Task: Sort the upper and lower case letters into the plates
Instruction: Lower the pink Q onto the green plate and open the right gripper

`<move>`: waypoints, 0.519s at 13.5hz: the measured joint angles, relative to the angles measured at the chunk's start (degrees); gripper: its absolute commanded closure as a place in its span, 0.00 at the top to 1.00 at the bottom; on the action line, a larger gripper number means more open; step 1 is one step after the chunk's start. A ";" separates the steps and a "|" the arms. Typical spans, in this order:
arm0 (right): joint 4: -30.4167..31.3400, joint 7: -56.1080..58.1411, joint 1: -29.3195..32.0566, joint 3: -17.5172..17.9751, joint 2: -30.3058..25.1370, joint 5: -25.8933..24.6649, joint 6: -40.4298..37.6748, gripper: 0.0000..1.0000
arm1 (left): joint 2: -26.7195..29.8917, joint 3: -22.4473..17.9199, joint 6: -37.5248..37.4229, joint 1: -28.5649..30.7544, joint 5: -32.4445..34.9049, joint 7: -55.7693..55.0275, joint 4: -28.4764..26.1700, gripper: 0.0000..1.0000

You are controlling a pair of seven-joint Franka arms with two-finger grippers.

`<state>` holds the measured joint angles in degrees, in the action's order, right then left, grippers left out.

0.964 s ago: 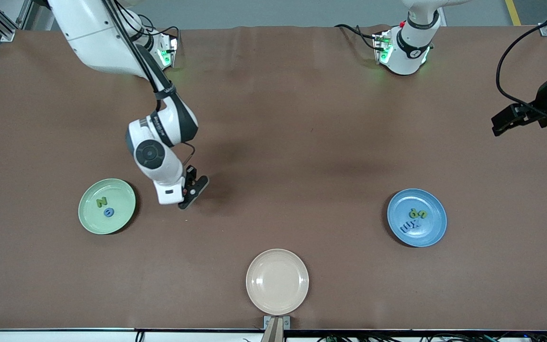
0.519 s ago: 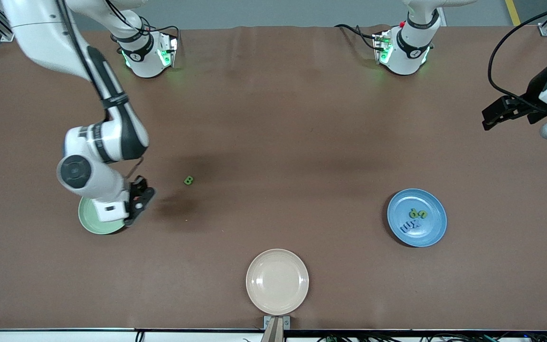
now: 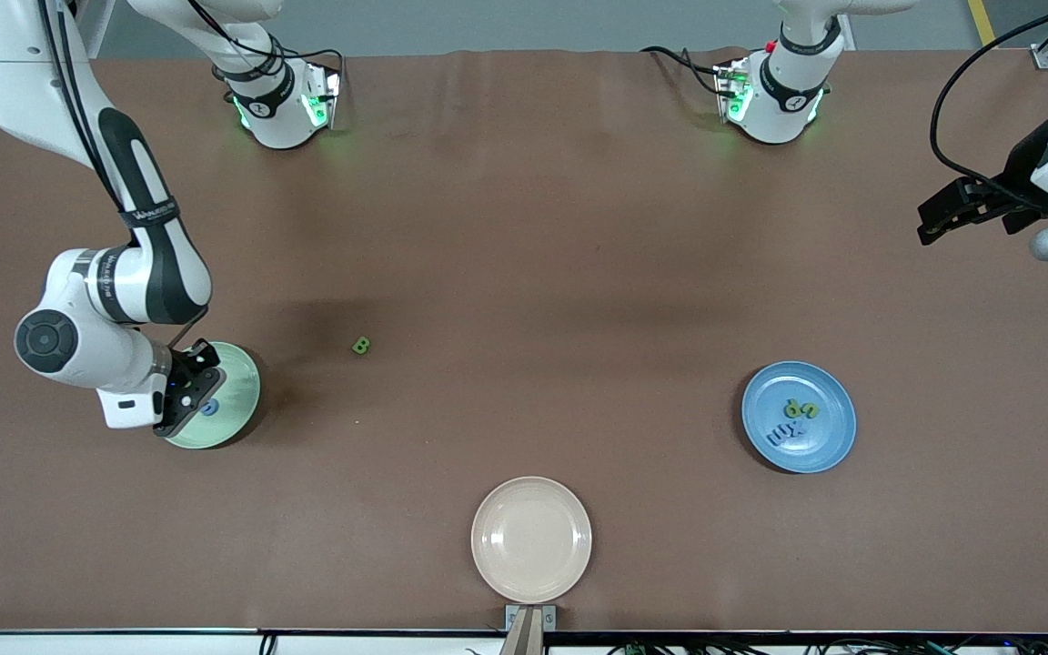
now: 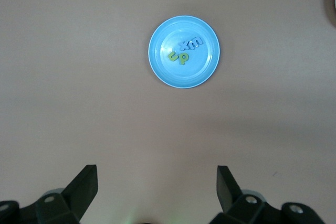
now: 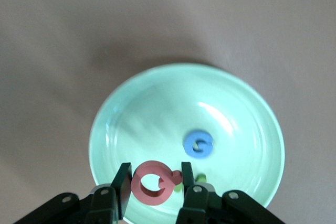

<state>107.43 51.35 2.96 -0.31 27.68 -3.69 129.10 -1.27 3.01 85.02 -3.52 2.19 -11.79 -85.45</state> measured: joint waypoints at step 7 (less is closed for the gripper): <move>8.45 -7.05 1.67 0.76 0.03 0.08 9.10 0.28 | 0.03 -0.13 -0.05 -0.01 -0.01 0.70 -0.17 1.00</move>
<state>115.88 44.30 4.63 0.45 27.71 -3.61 138.20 -1.25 2.88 84.97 -3.53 2.18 -11.09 -85.62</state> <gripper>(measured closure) 0.577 0.000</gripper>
